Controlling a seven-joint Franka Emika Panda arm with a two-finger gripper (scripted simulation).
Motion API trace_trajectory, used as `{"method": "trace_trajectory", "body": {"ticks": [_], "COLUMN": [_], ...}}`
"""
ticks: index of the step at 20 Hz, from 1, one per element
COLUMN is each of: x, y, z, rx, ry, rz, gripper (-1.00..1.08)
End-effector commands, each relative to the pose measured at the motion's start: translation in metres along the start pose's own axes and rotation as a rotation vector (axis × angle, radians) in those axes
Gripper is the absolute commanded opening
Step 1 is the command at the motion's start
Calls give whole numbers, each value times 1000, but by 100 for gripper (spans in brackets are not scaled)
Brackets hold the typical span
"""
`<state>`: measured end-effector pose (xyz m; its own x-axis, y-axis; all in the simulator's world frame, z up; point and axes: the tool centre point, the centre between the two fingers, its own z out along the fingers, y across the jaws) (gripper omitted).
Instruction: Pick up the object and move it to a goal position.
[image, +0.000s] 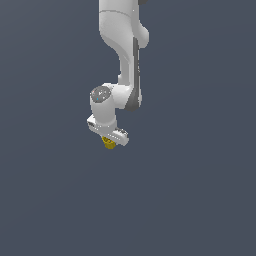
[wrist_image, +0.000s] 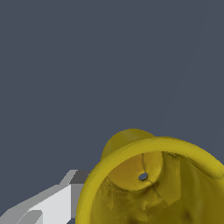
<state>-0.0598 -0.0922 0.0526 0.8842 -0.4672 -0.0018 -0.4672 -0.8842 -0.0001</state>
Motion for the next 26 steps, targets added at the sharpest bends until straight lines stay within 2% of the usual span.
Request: {"method": "trace_trajectory", "body": {"ticks": [1,10,26], "x": [2,17,60], "y": [-3,-20,-70], "z": [-8,-61,-211], "rx": [1,0,-2], "ry": [2,2,3], "rz": [0,1,1], "gripper": [-100,-100,-100]}}
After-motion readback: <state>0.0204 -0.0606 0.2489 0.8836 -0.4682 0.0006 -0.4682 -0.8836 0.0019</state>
